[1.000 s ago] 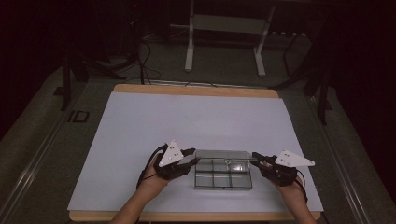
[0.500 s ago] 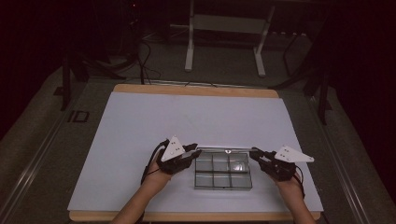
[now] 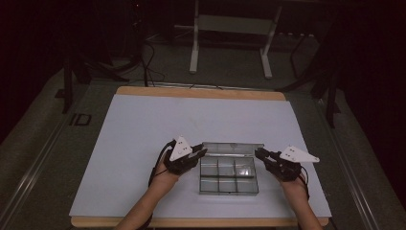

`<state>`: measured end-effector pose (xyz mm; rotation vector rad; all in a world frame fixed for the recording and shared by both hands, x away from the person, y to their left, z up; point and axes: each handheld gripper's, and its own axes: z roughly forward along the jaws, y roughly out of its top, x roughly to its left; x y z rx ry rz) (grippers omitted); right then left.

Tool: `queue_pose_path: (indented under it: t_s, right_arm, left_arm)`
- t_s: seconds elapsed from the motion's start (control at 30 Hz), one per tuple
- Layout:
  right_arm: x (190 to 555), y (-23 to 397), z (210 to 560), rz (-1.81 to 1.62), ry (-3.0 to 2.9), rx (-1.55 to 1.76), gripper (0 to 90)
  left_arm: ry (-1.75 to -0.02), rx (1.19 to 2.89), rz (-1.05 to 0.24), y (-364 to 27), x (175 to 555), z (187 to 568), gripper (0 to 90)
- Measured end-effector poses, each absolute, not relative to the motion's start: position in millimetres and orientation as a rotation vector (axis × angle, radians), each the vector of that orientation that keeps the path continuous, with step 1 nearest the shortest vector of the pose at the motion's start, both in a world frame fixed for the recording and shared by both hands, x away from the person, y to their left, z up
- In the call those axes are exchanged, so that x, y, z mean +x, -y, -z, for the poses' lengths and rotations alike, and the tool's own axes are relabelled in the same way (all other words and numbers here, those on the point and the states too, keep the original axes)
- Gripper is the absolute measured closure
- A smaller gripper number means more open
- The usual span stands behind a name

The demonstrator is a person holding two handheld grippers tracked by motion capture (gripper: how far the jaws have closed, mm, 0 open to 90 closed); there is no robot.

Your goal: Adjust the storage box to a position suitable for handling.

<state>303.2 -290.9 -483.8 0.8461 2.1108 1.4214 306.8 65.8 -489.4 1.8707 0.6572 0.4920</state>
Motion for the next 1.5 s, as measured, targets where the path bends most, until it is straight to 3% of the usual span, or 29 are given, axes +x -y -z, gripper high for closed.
queue_pose_path:
  t_s: [0.9, 1.5]
  right_arm:
    - [325, 281, 495, -1.388, -2.089, 0.920, 76.4]
    - [333, 274, 499, -1.355, -2.101, 0.977, 71.5]
  left_arm:
    - [-0.747, 1.852, -0.436, -66, 325, 499, 75.4]
    - [-0.798, 1.842, -0.398, -61, 333, 506, 69.6]
